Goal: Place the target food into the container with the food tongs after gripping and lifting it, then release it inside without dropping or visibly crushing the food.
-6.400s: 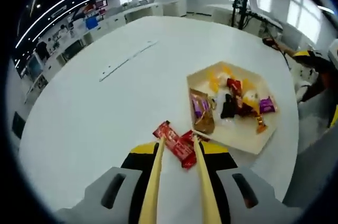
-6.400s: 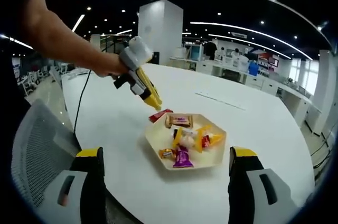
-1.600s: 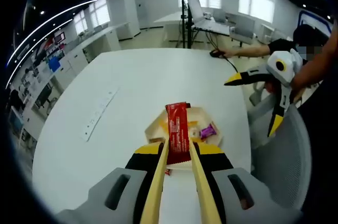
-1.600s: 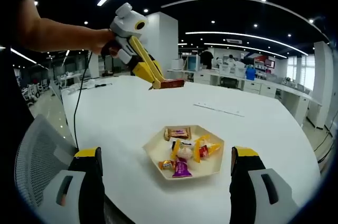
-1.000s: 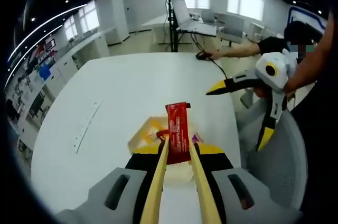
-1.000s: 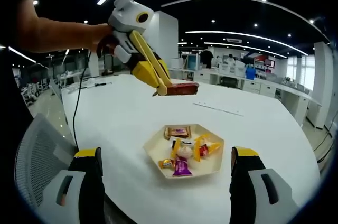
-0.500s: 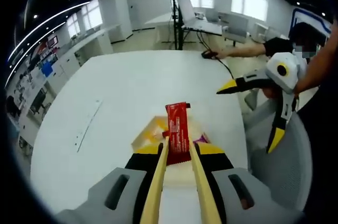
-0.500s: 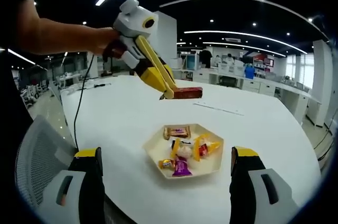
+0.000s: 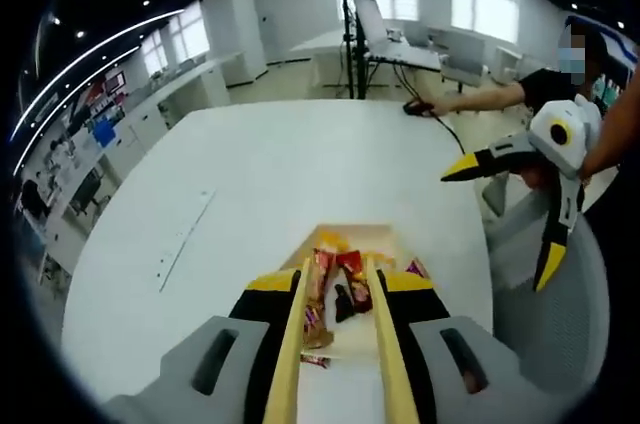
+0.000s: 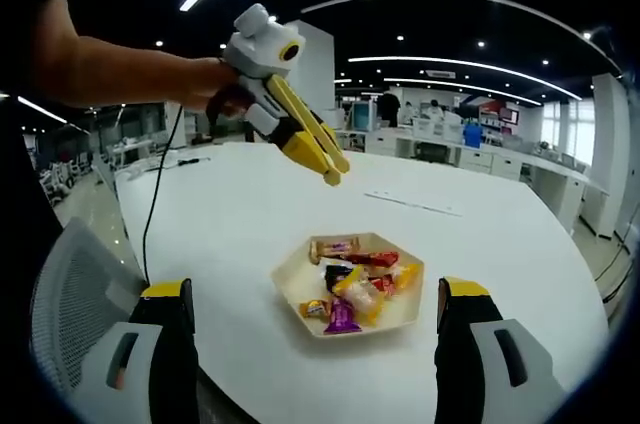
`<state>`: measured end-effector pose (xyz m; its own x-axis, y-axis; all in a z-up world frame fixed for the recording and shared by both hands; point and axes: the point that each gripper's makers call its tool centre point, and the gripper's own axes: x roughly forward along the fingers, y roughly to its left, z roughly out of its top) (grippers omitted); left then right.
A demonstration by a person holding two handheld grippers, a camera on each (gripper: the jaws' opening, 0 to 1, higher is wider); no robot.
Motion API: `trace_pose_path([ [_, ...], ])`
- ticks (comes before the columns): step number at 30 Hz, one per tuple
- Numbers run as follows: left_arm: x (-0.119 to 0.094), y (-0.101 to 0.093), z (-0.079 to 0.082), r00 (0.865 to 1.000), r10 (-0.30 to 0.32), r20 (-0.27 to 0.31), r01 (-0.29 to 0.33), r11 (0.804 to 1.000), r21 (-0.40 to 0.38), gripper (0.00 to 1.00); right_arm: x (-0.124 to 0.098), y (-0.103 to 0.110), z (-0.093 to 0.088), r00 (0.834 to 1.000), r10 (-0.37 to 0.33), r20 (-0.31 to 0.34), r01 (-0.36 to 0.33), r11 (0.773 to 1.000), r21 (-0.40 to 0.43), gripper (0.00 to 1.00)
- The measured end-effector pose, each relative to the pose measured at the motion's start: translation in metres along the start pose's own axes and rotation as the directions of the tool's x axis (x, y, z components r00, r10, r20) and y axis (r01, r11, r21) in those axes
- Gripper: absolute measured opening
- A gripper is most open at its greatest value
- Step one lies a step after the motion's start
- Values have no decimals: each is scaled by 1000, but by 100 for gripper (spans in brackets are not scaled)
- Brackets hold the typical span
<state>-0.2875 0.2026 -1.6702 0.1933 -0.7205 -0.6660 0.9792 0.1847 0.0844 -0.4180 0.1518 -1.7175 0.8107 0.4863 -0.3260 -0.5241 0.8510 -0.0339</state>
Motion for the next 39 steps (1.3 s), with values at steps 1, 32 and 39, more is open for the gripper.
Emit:
trace_pose_path([
  [1,0,1,1,1000,1,6,-1,1000,1,27,0,0,0,1000,0,-1,0,1000,0,99],
  [32,-26,51,-46,990,140,17,-136,980,-144,27,1,0,-2,1000,5,-12,-5,1000,-2,99],
  [39,-20,61,-81,982,190,-19,-190,965,-179,27,1,1,-2,1000,9,-12,-9,1000,-3,99],
])
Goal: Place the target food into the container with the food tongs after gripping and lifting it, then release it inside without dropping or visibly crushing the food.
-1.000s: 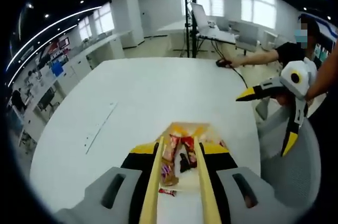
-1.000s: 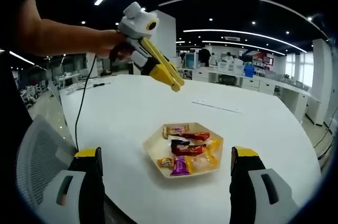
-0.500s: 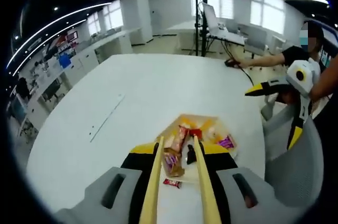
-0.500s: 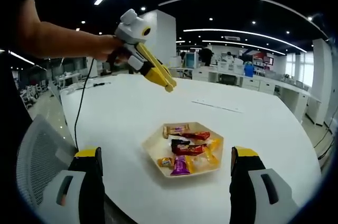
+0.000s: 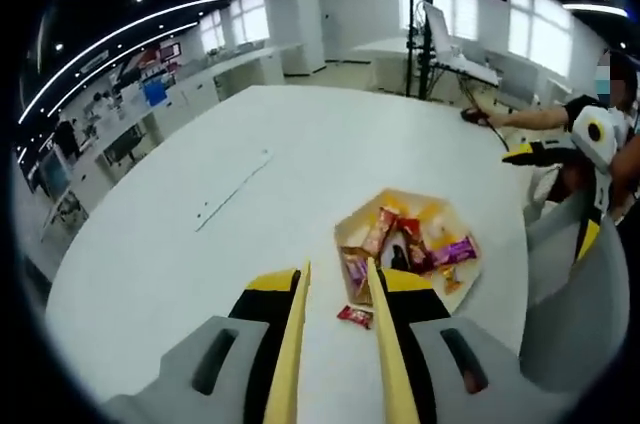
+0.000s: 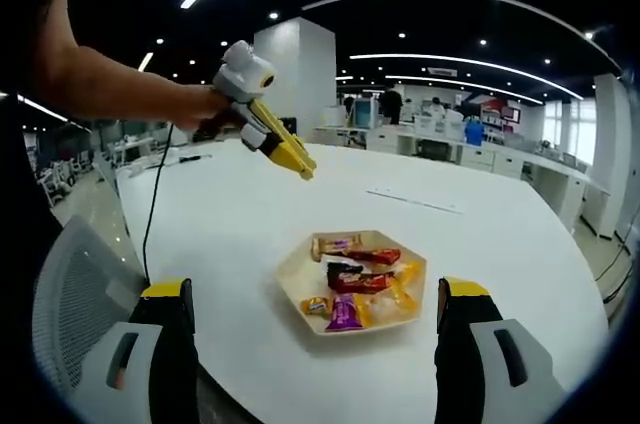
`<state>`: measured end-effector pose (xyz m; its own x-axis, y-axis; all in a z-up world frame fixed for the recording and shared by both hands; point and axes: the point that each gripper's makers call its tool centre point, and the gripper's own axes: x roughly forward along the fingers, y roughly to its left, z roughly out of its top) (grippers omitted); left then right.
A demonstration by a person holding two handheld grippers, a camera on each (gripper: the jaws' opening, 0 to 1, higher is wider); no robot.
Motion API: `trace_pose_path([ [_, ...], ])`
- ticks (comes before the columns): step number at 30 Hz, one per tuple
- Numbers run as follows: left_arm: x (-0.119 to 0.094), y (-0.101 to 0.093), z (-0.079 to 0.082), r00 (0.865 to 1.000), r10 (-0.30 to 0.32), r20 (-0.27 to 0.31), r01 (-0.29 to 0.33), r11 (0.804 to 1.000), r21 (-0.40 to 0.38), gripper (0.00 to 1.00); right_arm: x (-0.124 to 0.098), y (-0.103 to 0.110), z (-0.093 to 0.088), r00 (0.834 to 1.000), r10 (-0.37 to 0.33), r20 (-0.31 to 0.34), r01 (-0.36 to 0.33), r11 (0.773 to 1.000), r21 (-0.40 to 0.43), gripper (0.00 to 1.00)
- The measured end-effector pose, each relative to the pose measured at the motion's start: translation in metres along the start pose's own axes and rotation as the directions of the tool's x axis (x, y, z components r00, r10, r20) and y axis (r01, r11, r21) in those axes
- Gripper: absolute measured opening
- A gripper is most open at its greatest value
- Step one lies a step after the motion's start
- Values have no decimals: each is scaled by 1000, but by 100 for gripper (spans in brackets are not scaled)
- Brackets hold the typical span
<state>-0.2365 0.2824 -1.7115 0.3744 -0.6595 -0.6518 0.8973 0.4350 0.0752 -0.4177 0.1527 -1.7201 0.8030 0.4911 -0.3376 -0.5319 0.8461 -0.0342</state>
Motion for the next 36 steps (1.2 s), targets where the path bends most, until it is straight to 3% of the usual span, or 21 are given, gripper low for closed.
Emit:
trace_pose_path([
  [8,22,2,-48,997,20,-71,-20,1000,2,27,0,0,0,1000,2,0,-2,1000,8,99],
  [10,26,-3,-61,994,19,-110,-8,995,100,27,0,0,0,1000,1,1,-1,1000,9,99],
  [12,32,-9,-61,997,9,-79,8,979,205,27,0,0,0,1000,3,0,-3,1000,11,99],
  [17,46,-12,-71,995,-33,-89,48,984,170,27,0,1,-1,1000,9,-4,-9,1000,13,99],
  [20,55,-14,-80,993,-51,-108,75,970,229,26,1,1,-2,1000,10,-7,-9,1000,17,99],
  [21,57,-20,-80,991,-91,-95,111,966,232,26,1,1,-2,1000,10,-8,-10,1000,20,99],
  [24,59,-21,-78,992,-96,-79,111,971,213,27,1,0,-1,1000,10,-6,-10,1000,22,99],
  [28,67,-21,-90,985,-130,-112,150,967,204,27,1,0,-2,1000,12,-8,-12,1000,26,99],
  [32,69,-23,-83,986,-142,-85,157,965,209,27,1,1,-3,1000,14,-12,-14,1000,27,99],
  [36,75,-25,-86,984,-143,-102,165,955,247,27,2,0,-3,1000,15,-14,-15,999,31,99],
])
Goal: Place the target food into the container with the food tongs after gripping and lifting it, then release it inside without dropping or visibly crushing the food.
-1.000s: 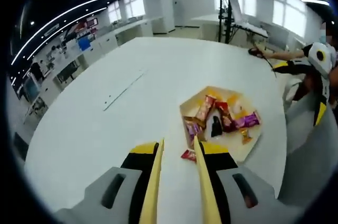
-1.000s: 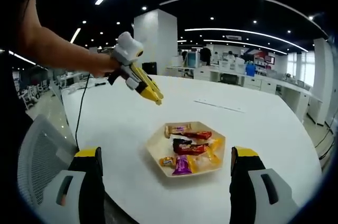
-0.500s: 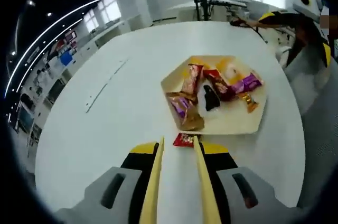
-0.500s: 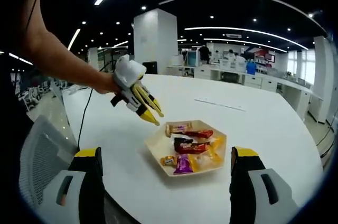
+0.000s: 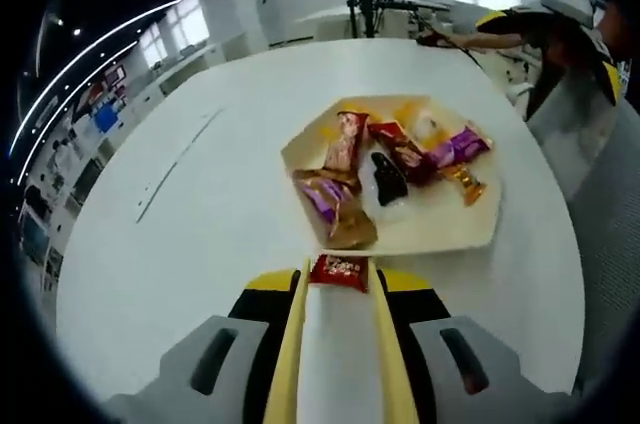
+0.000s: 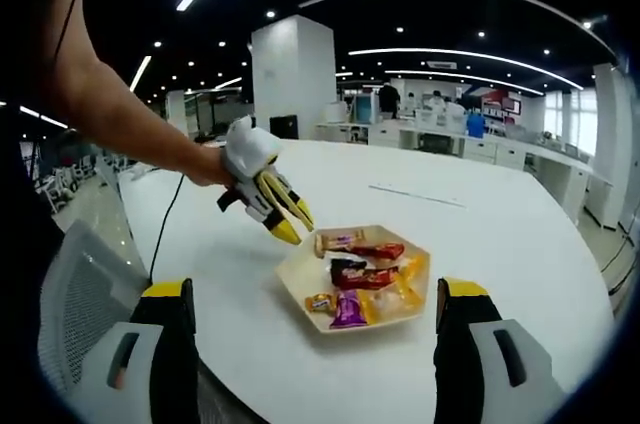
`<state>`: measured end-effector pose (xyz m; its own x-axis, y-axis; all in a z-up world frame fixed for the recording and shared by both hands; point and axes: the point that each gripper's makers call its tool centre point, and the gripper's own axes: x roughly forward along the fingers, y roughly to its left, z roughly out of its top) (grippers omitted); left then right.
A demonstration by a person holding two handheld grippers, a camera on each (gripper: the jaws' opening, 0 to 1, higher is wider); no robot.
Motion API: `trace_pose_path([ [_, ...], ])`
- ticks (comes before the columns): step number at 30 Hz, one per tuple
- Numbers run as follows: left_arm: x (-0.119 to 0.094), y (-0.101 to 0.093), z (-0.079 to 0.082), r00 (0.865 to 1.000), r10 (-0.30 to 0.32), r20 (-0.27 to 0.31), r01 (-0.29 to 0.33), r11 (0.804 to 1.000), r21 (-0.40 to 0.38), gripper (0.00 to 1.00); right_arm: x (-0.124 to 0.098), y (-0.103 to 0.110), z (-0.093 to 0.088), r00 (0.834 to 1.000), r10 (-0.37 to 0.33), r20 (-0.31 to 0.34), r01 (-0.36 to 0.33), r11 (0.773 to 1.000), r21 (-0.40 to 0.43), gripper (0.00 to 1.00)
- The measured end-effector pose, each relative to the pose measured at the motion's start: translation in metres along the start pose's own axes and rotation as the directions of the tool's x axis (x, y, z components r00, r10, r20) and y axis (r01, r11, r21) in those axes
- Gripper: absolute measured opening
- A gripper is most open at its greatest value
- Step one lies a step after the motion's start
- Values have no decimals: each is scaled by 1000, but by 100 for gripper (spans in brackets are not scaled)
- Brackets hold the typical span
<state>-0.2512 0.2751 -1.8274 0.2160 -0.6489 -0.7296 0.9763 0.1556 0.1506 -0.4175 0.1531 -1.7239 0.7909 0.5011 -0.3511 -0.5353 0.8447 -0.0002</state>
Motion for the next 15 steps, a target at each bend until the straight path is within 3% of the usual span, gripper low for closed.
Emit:
trace_pose_path([
  [2,4,-2,-1,1000,-11,-9,11,1000,6,26,0,0,-1,1000,1,-2,-1,1000,1,99],
  [4,8,-11,-10,997,-50,-55,49,999,-17,23,0,0,0,1000,-1,-2,1,1000,3,99],
  [5,9,-11,-1,999,-51,-4,51,998,-38,22,0,-1,0,1000,-2,-1,2,1000,4,99],
  [6,6,-8,-9,998,-36,-55,34,998,-46,22,0,-1,0,1000,-2,-1,2,1000,4,99],
  [7,6,-9,-9,998,-43,-53,38,995,-91,21,0,-1,0,1000,-2,-1,2,1000,4,99],
  [9,5,-11,-7,998,-37,-46,35,998,-53,19,0,-1,0,1000,-2,1,2,1000,5,99],
  [15,4,-12,-9,998,-34,-59,29,995,-92,18,0,-1,0,1000,-1,2,1,1000,3,99],
])
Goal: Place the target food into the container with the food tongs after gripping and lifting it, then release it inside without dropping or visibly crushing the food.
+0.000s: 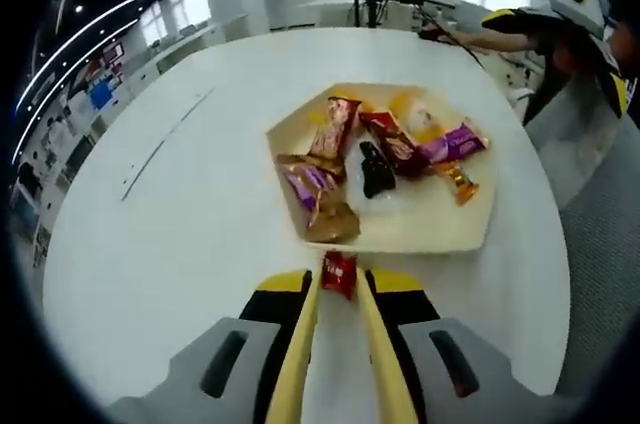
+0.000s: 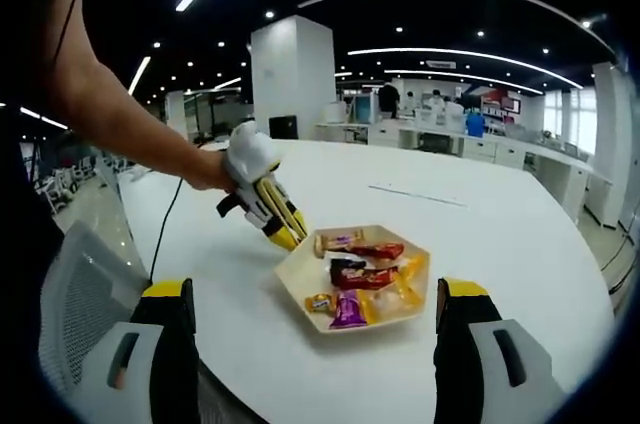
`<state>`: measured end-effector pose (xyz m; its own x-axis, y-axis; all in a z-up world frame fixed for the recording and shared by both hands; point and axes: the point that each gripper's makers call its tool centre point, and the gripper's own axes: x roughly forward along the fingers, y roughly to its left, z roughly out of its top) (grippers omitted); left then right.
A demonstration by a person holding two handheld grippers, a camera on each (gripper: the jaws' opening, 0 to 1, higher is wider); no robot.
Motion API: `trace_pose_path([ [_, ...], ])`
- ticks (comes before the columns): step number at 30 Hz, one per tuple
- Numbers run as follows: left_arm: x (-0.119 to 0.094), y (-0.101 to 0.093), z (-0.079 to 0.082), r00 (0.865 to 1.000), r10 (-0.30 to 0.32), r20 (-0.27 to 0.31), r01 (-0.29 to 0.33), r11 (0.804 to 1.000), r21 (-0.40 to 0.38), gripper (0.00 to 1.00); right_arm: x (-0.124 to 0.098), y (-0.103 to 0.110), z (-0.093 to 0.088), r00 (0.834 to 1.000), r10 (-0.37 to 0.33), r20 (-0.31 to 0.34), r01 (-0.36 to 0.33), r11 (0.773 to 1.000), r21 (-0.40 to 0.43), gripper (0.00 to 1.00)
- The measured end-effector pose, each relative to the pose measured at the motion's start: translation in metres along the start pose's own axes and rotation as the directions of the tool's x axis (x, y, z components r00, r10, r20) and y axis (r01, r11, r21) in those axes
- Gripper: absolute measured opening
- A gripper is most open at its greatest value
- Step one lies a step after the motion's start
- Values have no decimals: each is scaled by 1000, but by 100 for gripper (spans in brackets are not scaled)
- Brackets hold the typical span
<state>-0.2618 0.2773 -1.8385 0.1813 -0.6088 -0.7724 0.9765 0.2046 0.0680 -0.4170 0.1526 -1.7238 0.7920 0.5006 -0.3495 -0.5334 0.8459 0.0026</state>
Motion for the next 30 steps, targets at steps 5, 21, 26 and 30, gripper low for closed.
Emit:
trace_pose_path([
  [5,-7,-4,-6,1000,0,-17,0,1000,-30,17,0,1,1,1000,1,1,-1,1000,-4,99],
  [21,-49,7,16,999,44,30,-40,992,-119,18,-1,3,1,1000,5,2,-5,1000,-18,98],
  [26,-71,17,40,997,60,58,-52,991,-120,18,-1,3,0,1000,5,-4,-5,1000,-19,98],
  [30,-84,24,54,995,72,73,-64,992,-111,18,-1,4,0,1000,6,-4,-6,1000,-25,98],
])
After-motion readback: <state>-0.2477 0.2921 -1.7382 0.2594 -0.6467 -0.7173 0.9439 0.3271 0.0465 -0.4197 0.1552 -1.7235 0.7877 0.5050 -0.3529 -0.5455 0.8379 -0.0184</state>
